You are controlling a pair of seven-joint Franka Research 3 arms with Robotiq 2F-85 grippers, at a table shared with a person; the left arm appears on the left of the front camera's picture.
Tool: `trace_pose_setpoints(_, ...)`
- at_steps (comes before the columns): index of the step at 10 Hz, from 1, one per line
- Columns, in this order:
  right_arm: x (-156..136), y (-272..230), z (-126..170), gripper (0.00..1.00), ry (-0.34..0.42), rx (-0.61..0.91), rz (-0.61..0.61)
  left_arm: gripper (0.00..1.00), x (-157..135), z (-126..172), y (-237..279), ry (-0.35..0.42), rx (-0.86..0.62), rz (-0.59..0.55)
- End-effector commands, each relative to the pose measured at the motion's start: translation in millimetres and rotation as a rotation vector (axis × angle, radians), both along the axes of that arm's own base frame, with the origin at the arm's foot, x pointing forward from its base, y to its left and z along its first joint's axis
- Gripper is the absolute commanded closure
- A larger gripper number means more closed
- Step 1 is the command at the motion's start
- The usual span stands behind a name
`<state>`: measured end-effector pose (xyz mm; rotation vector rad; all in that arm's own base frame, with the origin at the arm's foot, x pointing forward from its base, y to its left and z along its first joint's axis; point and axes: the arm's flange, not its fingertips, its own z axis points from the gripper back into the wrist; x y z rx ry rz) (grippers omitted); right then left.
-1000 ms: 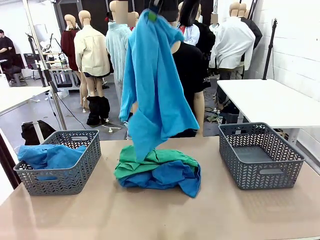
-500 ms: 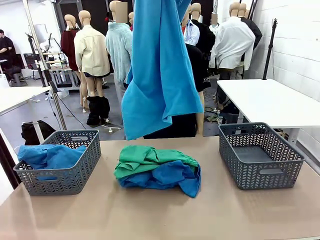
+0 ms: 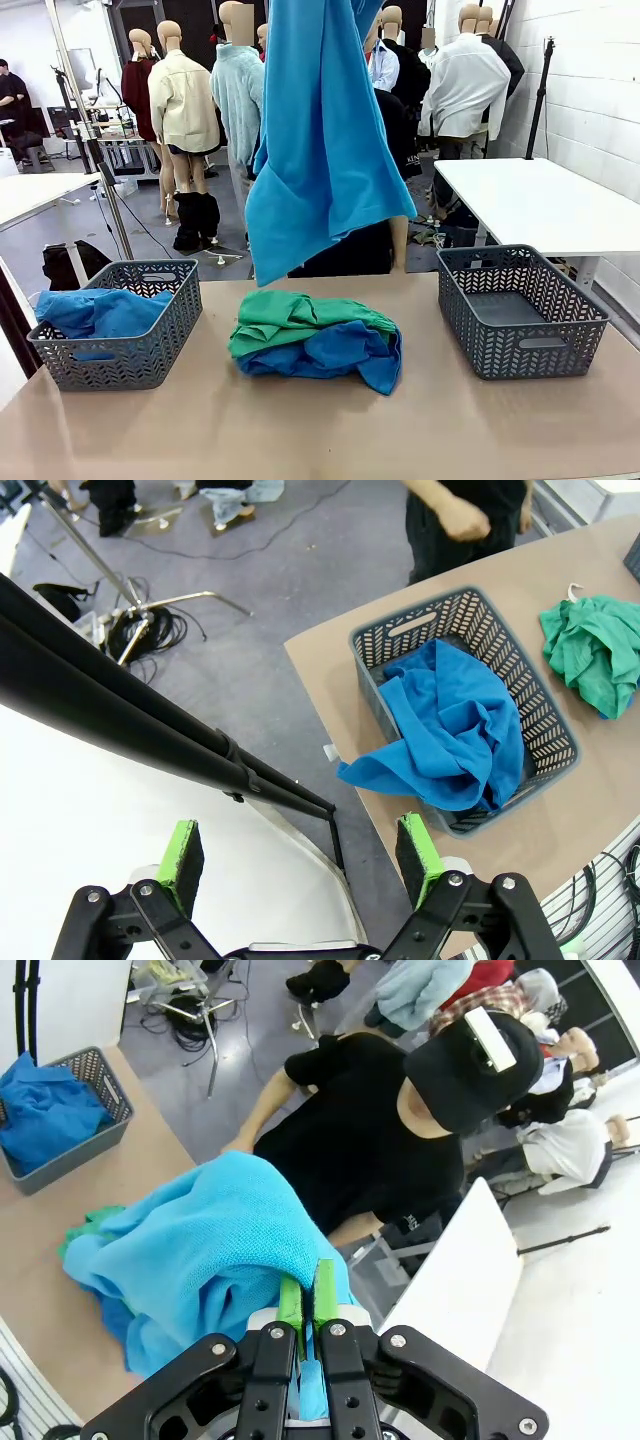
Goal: Sort the tops and bottoms.
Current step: Sort the clothes according to human instructions.
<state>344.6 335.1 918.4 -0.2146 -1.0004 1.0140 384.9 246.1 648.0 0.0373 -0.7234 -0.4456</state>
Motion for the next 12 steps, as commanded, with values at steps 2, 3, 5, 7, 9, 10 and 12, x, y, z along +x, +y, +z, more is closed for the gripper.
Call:
trace_pose_setpoints(2,0.5,-5.1,-1.3,1.00,-0.011,0.010,0.024,0.00,0.1,0.7,-0.2,0.008,-0.001,0.000)
trace_pose_setpoints(3,0.5,-5.1,-1.3,1.00,-0.011,0.010,0.024,0.00,0.1,0.7,-0.2,0.008,-0.001,0.000)
trace_pose_setpoints(5,0.5,-5.1,-1.3,1.00,-0.011,0.010,0.024,0.00,0.1,0.7,-0.2,0.008,-0.001,0.000)
trace_pose_setpoints(7,0.5,-5.1,-1.3,1.00,-0.011,0.010,0.024,0.00,0.1,0.7,-0.2,0.008,-0.001,0.000)
trace_pose_setpoints(9,0.5,-5.1,-1.3,1.00,-0.011,0.010,0.024,0.00,0.1,0.7,-0.2,0.008,-0.001,0.000)
trace_pose_setpoints(10,0.5,-5.1,-1.3,1.00,-0.011,0.010,0.024,0.00,0.1,0.7,-0.2,0.008,-0.001,0.000)
trace_pose_setpoints(12,0.5,-5.1,-1.3,1.00,-0.011,0.010,0.024,0.00,0.1,0.7,-0.2,0.008,-0.001,0.000)
